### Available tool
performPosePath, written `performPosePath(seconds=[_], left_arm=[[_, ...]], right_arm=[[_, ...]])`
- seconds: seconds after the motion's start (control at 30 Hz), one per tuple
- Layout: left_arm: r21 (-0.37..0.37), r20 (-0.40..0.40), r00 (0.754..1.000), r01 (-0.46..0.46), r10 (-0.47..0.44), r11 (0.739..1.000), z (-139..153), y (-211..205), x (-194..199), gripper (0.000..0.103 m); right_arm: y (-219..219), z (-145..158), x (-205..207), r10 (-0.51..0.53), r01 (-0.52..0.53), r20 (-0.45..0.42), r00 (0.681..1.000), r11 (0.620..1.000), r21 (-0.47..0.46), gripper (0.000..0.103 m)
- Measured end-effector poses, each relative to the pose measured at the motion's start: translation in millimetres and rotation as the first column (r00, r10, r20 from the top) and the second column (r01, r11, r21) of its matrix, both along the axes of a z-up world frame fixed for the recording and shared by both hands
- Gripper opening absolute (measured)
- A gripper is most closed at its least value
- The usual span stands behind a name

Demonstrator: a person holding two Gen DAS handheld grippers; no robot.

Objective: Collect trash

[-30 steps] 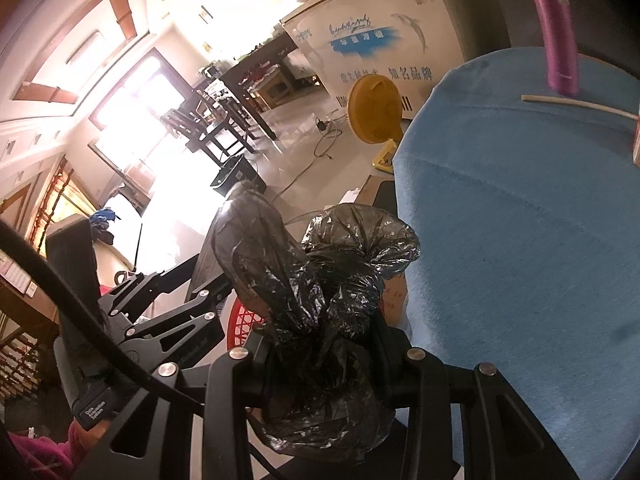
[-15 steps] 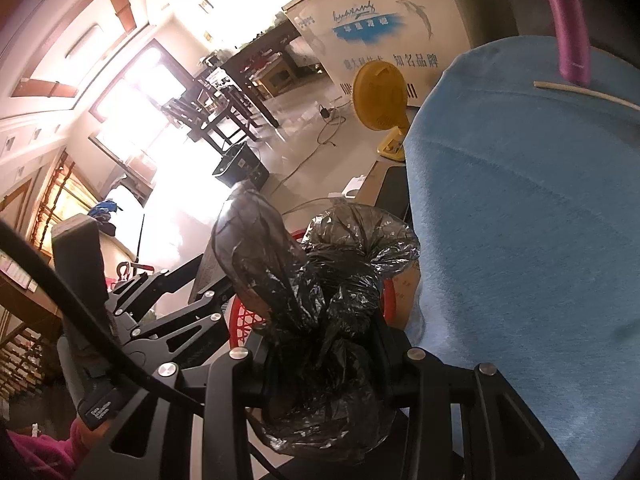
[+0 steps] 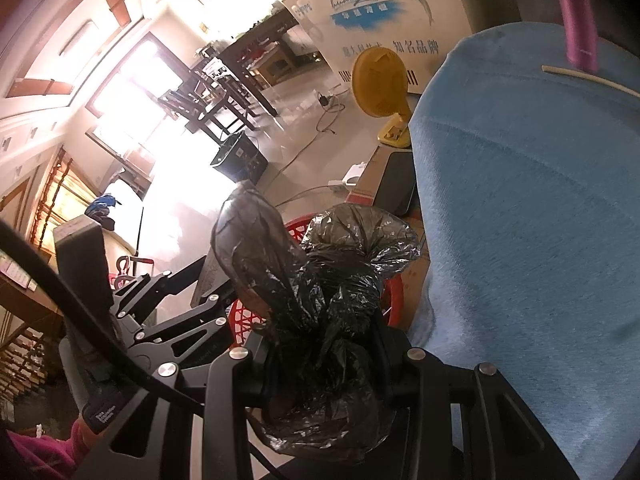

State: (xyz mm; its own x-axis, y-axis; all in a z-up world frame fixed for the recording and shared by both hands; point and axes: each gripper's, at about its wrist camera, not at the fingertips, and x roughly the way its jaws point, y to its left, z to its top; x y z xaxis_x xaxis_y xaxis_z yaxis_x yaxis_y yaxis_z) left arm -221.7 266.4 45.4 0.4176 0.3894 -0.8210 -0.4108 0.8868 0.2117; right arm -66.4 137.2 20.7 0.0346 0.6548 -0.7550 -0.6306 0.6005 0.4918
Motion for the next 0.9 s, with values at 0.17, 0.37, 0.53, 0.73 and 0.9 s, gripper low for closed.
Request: performPosePath(seconds=[0.17,0.37,0.53,0.73,0.9], left_arm=[[-0.006,-0.013,1.000,-0.001,0.001,1.000,-5.8,2.3,-2.1,0.049],[-0.015,-0.031,1.000,0.002,-0.002,1.000,-12.5,2.9,-2.4,0.049],[-0.024,-0.044,0.999,-0.001,0.000,1.000,-17.6,6.8,-3.7,0.049],[-0.029,-0.056,0.998,-0.005,0.004,1.000,-22.4,10.7,-6.7,0.049],[-0.034,-0.064,0.998,-0.007,0.005,0.999,-25.9,13.9,-8.5,0.049]], right_arm=[[5.9,-5.8,3.1,0.002,-0.003,-0.011,1.000,1.000,-0.008,0.040],[10.7,-12.3,8.6,0.006,-0.006,-0.028,1.000,1.000,-0.018,0.040],[14.4,-14.6,11.6,0.007,-0.008,-0.039,0.999,1.000,-0.025,0.040],[19.0,-18.4,10.9,0.007,-0.009,-0.052,0.999,0.999,-0.036,0.040],[21.9,-19.8,11.3,0.010,-0.013,-0.057,0.998,0.999,-0.047,0.040]])
